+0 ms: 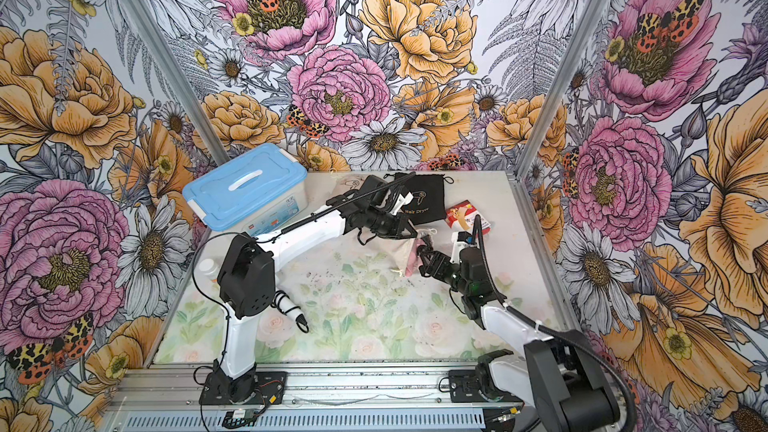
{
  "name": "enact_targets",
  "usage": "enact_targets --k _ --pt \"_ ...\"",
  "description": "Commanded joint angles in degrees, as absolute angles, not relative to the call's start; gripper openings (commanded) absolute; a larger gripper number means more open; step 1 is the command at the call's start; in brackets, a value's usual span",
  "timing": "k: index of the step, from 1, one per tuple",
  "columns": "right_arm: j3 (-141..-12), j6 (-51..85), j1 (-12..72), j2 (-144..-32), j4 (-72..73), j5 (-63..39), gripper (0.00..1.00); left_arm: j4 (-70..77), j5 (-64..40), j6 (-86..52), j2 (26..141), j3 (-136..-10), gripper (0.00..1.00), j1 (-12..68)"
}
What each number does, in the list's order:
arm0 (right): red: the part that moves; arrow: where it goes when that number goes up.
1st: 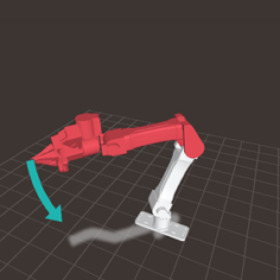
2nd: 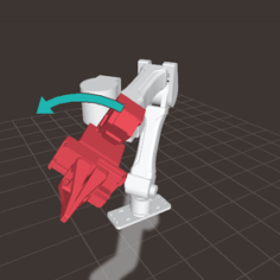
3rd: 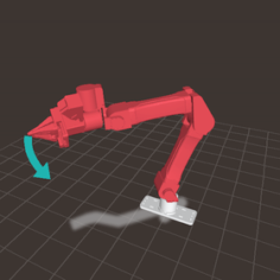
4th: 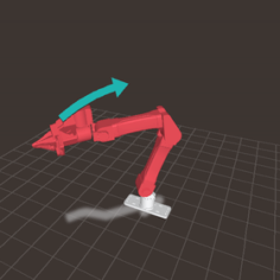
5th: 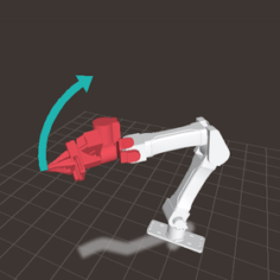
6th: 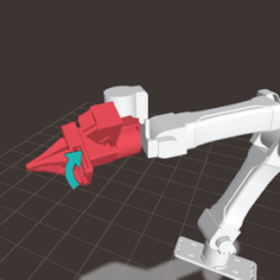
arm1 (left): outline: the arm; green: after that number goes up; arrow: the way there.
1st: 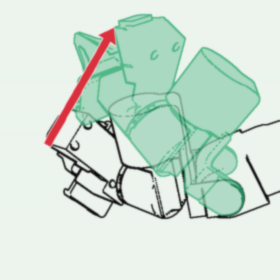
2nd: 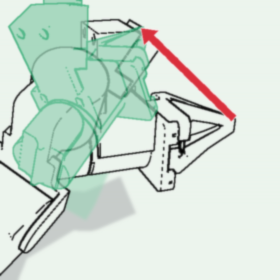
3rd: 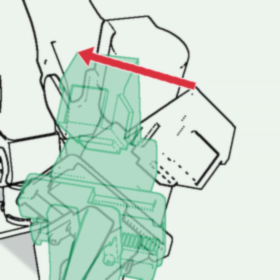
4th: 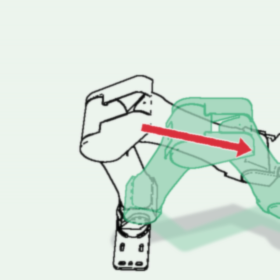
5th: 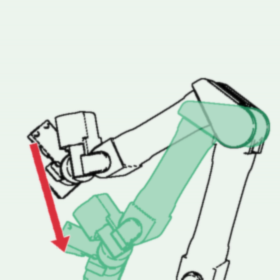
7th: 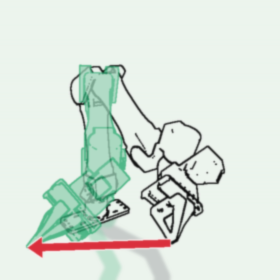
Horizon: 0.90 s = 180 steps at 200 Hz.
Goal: Pack away hair dryers
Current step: Place the hair dryer in the drawstring bag, then place the drawstring bag at the center of the board.
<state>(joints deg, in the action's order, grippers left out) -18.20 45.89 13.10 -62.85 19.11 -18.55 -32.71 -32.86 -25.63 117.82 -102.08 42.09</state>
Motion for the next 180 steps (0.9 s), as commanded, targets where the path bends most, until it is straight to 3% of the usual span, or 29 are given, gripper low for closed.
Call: enact_targets --k 1,85,139,180 --pt "-17.71 43.88 12.53 -58.6 15.56 -14.73 0.66 -29.53 -34.36 -26.63 118.42 -104.52 0.0 41.58" --pt "-17.75 48.01 9.03 -57.27 15.32 -12.87 0.67 -29.49 -34.35 -28.16 118.12 -106.15 0.0 41.29" --pt "-16.23 57.23 1.07 -66.38 23.37 -22.21 0.56 -28.44 -35.77 -30.49 118.21 -108.36 0.0 41.09" --pt "-15.3 60.09 0.09 -74.78 34.07 -27.75 0.49 -28.45 -36.04 -31.07 118.14 -109.39 0.0 40.98"
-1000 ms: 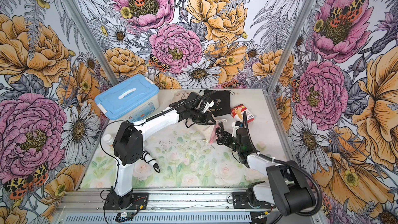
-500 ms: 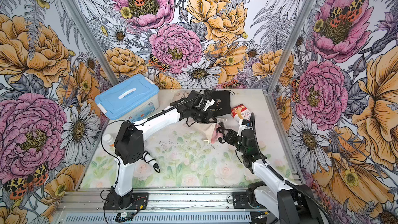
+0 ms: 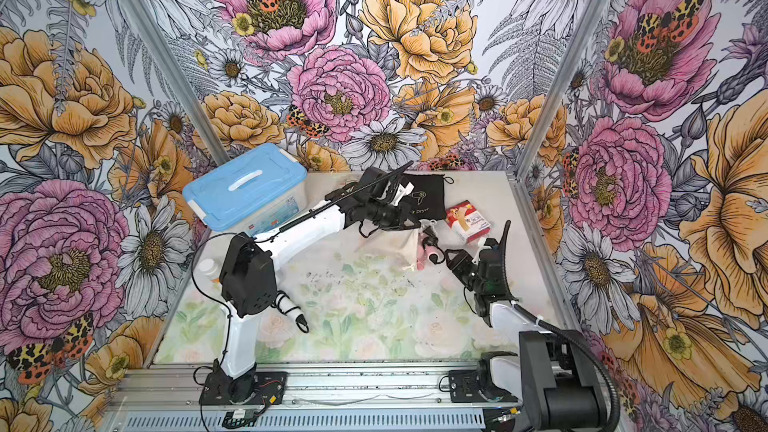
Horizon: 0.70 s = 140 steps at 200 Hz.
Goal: Pack away hair dryers
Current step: Place the drawstring bag at the center of the board.
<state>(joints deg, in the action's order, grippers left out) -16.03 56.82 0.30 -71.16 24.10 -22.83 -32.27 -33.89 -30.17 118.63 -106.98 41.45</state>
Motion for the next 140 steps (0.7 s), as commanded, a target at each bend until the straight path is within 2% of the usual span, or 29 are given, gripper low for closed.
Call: enact_targets --k 1,58,140 --pt "-15.3 60.19 0.09 -74.96 34.35 -27.89 0.49 -28.46 -36.04 -31.09 118.13 -109.41 0.0 41.01" --pt "-14.54 64.22 0.26 -84.55 49.6 -32.57 0.44 -28.47 -36.3 -31.46 118.38 -110.03 0.0 40.88" --pt "-15.7 66.02 0.48 -88.8 55.01 -35.06 0.42 -28.39 -36.45 -31.67 118.51 -109.95 0.0 40.81"
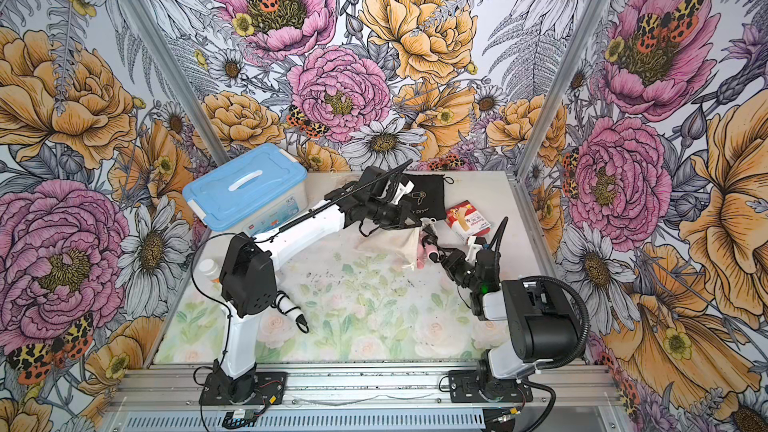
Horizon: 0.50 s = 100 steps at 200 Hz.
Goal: Pack away hair dryers
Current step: Place the drawstring bag at the center of the board.
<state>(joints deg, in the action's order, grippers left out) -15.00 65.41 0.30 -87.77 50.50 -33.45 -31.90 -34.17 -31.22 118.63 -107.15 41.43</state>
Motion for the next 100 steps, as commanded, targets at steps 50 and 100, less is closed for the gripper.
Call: enact_targets --k 50,100 --pt "-17.59 66.34 2.09 -90.91 55.77 -36.47 0.38 -28.42 -36.45 -31.9 118.56 -110.24 0.0 40.96" --pt "-18.17 67.14 3.94 -93.57 58.94 -37.23 0.32 -28.48 -36.04 -31.9 118.52 -110.22 0.0 40.96"
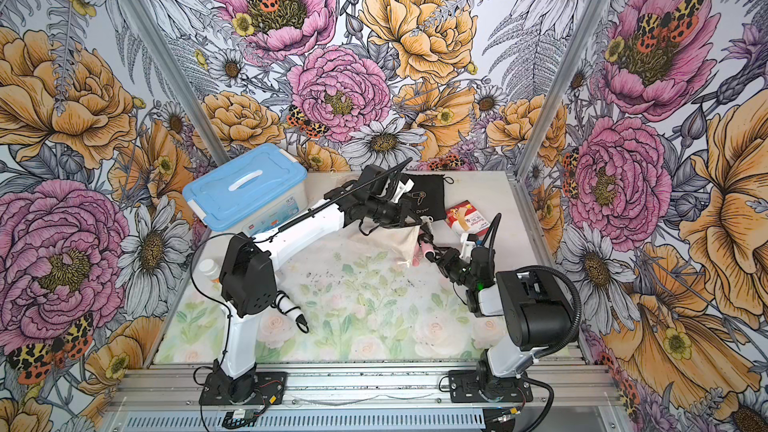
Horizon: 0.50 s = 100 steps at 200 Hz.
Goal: Pack away hair dryers
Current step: Place the drawstring bag at the center of the board.
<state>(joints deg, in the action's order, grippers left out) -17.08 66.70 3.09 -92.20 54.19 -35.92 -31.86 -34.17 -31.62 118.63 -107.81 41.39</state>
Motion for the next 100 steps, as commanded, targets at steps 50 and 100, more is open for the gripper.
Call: enact_targets --k 50,100 --pt "-18.12 69.68 5.57 -95.58 64.13 -38.03 0.32 -28.45 -35.84 -31.9 118.89 -110.34 0.0 40.47" --pt "-18.22 70.2 6.69 -94.84 64.51 -37.97 0.32 -28.4 -35.72 -31.79 118.96 -110.04 0.0 39.77"
